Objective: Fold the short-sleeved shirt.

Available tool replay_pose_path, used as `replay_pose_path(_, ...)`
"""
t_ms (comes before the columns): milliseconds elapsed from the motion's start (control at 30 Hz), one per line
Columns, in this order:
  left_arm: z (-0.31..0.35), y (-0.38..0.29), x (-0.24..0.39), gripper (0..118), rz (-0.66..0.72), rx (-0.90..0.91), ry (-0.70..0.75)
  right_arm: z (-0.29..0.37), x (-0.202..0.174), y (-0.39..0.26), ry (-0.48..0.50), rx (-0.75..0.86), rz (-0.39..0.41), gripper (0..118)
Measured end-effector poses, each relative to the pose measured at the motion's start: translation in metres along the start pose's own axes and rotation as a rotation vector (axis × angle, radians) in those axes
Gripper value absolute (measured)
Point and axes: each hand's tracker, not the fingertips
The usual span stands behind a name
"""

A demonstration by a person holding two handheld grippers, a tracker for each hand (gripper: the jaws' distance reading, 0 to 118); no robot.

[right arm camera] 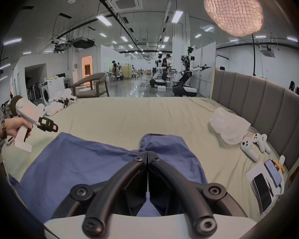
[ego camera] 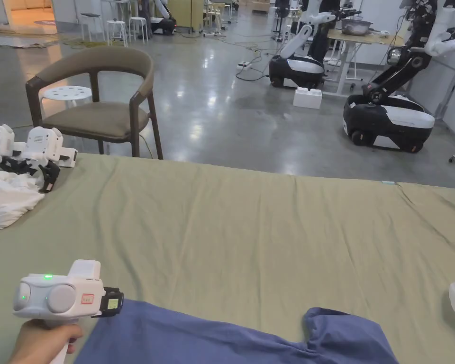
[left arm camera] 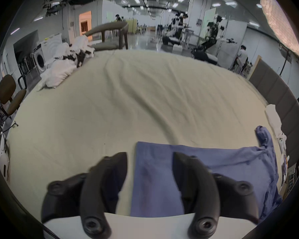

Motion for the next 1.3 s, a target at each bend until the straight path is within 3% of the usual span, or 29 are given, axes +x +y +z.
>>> replay_pose_path(233, -0.051, 0.013, -0.003, 68, -0.004, -0.095, 0.02, -0.009, 0.023, -0.013, -0.049, -0.06, -0.009, 0)
replay_pose_path(400, -0.054, 0.002, 0.025, 64, -0.111, -0.113, 0.12, -0.014, 0.036, -0.02, -0.07, -0.092, -0.016, 0)
replay_pose_path(433, -0.053, 0.0, 0.032, 58, -0.14, -0.105, 0.119, -0.016, 0.039, -0.02, -0.073, -0.098, -0.017, 0)
replay_pose_path(600, -0.042, -0.007, 0.054, 2, -0.244, -0.108, 0.066, -0.044, 0.065, -0.012, -0.114, -0.166, -0.028, 0)
replay_pose_path(667, -0.035, -0.007, 0.055, 1, -0.234, -0.113, 0.06, -0.063, 0.082, -0.003, -0.113, -0.207, -0.056, 8)
replay_pose_path(767, -0.018, -0.008, 0.054, 0, -0.185, -0.09, 0.023, -0.098, 0.111, 0.012, -0.11, -0.296, -0.099, 44)
replay_pose_path(833, 0.0, -0.01, 0.052, 0, -0.169, -0.044, 0.011, -0.127, 0.128, 0.02, -0.109, -0.336, -0.102, 52)
replay_pose_path(1000, 0.039, -0.017, 0.05, 0, -0.153, 0.041, 0.0, -0.199, 0.153, 0.021, -0.062, -0.504, -0.122, 58)
replay_pose_path(1167, 0.063, -0.024, 0.046, 0, -0.133, 0.092, 0.004, -0.241, 0.155, 0.001, 0.006, -0.64, -0.144, 58)
replay_pose_path(1300, 0.069, -0.027, 0.045, 0, -0.138, 0.096, 0.008, -0.237, 0.147, 0.005, -0.04, -0.619, -0.114, 56)
